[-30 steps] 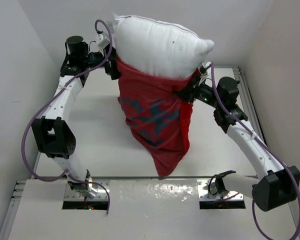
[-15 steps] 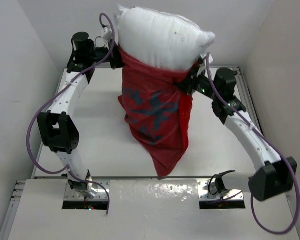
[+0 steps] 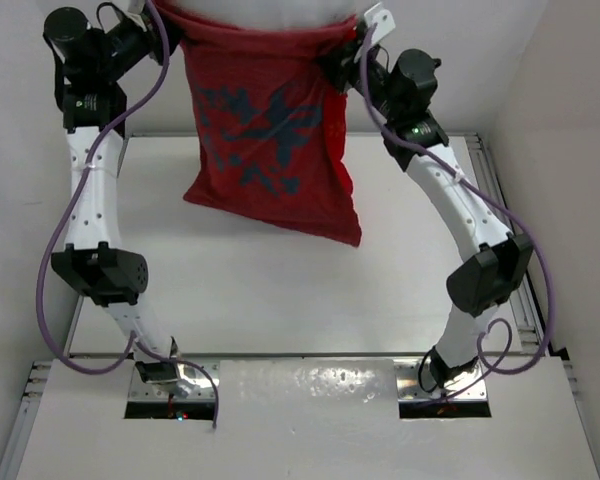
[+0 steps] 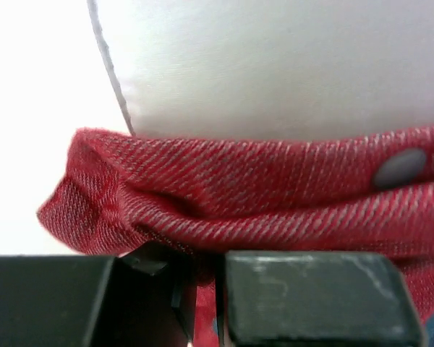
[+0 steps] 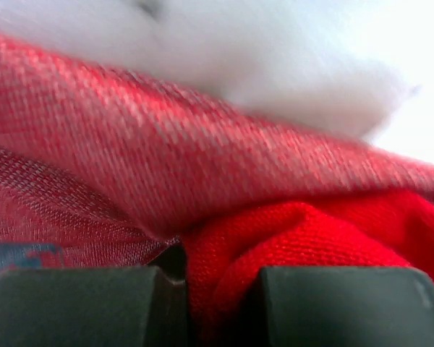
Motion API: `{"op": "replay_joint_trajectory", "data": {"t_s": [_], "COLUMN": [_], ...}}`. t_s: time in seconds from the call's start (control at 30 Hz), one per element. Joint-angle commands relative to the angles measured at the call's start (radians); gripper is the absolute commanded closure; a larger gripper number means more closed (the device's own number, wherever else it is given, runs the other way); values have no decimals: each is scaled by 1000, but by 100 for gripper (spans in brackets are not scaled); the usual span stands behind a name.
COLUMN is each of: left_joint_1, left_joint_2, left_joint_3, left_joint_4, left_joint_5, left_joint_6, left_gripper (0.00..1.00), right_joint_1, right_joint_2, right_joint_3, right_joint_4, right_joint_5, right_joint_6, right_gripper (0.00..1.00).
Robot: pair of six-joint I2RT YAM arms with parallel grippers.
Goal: Put the pillow into the pillowcase
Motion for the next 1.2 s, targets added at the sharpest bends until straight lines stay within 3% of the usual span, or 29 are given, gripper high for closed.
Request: {"op": "replay_joint_trajectory", "data": {"t_s": [0.0,0.03,0.1,0.17,0.2,0.27,0.33,0.37,0.4,0.43,0.5,0.67,0.83,0.93,0.97,1.0,1.1,1.17], "left_joint_1": [-15,-26,-38,-33,-26,-9,13,16,26,34,74,189,244,281,292,292,290,289], "left_joint_2": [-171,-190,-256,-326,-348,-428,-471,-501,-517,-550,-587,-730,-825,-914,-940,-968,-931,-902], "left_joint_3": [-80,-120,-266,-364,-451,-535,-635,-658,-713,-750,-836,-878,-801,-844,-872,-895,-886,-849], "left_joint_4": [7,-34,-117,-203,-342,-503,-821,-921,-1078,-1117,-1199,-1210,-1166,-896,-695,-605,-422,-389], "left_joint_5": [-15,-7,2,51,77,146,177,174,169,177,195,238,134,-5,-57,-184,-338,-223], "left_joint_6": [216,332,454,560,728,905,1234,1331,1445,1450,1461,1296,1113,802,610,520,293,210], "left_gripper": [100,100,100,100,100,100,92,58,41,1,0,0,0,0,0,0,0,0], "right_joint_1": [67,83,129,160,186,218,275,314,334,376,422,572,618,594,582,570,549,560], "right_joint_2": [-143,-166,-245,-310,-384,-460,-558,-583,-607,-633,-650,-669,-669,-651,-638,-640,-663,-677], "right_joint_3": [-113,-217,-354,-593,-758,-914,-1124,-1179,-1239,-1334,-1404,-1546,-1628,-1683,-1715,-1731,-1780,-1783], "right_joint_4": [154,127,138,158,169,175,186,195,207,236,261,321,338,384,419,438,502,502], "right_joint_5": [34,34,69,105,134,145,183,201,217,259,303,491,617,730,804,832,841,805], "right_joint_6": [-295,-333,-436,-481,-476,-438,-403,-359,-331,-290,-254,-203,-211,-212,-211,-215,-269,-295], "right_gripper": [100,100,100,100,100,97,97,96,96,97,100,100,100,100,100,100,100,100]}}
